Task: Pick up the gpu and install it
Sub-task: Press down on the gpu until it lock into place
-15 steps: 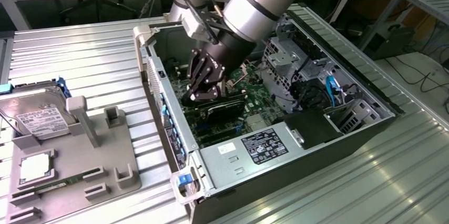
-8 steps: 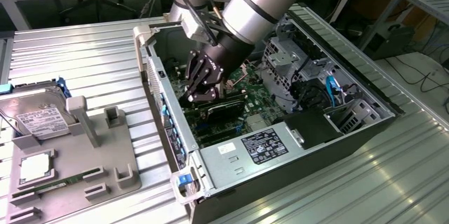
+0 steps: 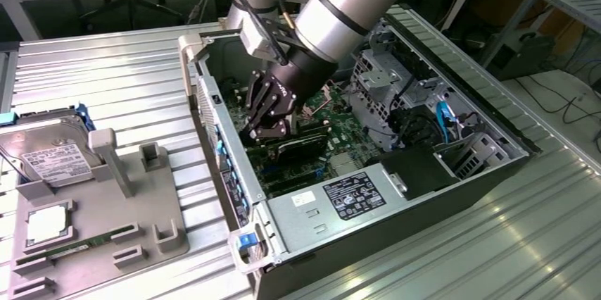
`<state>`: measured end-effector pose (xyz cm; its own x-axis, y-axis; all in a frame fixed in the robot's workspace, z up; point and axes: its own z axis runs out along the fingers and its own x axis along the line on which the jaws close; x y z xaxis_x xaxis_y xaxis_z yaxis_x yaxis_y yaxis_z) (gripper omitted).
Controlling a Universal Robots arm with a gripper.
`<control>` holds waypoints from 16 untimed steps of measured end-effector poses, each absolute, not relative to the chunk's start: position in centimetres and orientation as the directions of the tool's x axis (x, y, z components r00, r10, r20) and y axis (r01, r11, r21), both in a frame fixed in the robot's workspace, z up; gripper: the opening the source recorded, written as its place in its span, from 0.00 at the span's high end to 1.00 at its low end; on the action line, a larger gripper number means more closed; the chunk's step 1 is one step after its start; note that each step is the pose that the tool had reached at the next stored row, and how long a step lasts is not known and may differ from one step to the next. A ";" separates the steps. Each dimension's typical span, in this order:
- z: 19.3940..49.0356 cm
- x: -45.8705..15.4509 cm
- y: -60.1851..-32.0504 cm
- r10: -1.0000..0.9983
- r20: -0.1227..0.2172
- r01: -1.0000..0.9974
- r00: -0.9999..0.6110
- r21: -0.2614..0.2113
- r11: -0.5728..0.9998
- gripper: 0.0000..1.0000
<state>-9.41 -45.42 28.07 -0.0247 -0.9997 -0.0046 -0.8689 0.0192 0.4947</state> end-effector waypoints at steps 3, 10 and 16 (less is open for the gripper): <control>28.0 -9.4 -45.4 -1.000 -0.004 -0.869 -0.025 0.494 0.019 0.89; 28.2 -9.3 -45.0 -1.000 -0.007 -0.916 -0.024 0.402 0.019 0.89; 28.2 -9.4 -44.7 -1.000 -0.008 -0.955 -0.022 0.297 0.019 0.89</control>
